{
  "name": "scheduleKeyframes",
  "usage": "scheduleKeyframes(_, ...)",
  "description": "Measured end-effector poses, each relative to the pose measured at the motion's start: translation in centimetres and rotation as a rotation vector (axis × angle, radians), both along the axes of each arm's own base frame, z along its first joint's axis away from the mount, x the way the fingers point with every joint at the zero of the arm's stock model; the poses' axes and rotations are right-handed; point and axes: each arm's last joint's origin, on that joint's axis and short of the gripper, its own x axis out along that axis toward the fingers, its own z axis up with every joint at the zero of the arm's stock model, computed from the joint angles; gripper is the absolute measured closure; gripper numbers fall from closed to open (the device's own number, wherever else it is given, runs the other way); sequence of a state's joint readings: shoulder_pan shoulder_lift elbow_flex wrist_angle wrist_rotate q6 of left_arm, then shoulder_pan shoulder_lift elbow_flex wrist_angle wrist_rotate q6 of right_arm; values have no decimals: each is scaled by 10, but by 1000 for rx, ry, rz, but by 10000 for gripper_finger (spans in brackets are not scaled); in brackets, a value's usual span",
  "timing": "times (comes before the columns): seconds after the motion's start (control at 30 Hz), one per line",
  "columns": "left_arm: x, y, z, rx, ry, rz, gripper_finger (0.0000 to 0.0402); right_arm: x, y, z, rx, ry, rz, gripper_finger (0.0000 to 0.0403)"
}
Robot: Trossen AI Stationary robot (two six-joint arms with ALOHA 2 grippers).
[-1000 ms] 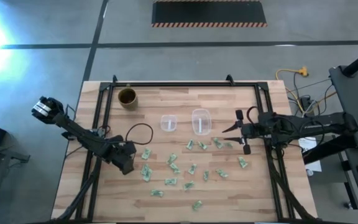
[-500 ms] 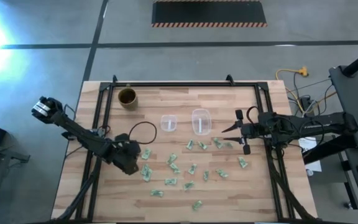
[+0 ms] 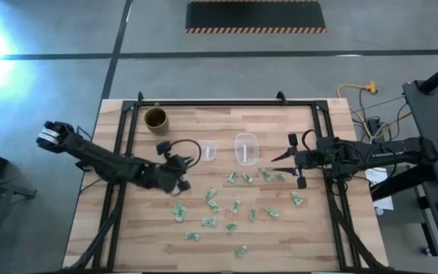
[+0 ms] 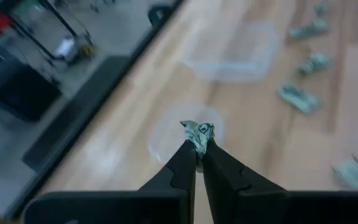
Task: Pick and place items into bin
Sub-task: Put the light green stevia packet into the left transparent bin
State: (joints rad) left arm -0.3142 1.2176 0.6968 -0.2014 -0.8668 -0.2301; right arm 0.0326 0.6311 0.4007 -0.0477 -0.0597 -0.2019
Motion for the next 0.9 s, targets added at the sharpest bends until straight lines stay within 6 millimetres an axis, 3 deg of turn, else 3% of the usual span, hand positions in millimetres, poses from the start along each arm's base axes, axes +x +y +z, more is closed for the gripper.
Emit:
scheduleKeyframes(0.2,20,34,1,1,-3,-29,393,0,0,1,10,-7,-4,275)
scheduleKeyframes(0.47,40,71,-25,-76,61,-18,393,0,0,0,9,0,-6,275)
scheduleKeyframes(0.63,53,81,-39,-109,92,-50,393,0,0,0,6,1,-5,275)
scheduleKeyframes(0.9,71,84,-41,-64,137,-81,393,0,0,0,6,2,-5,275)
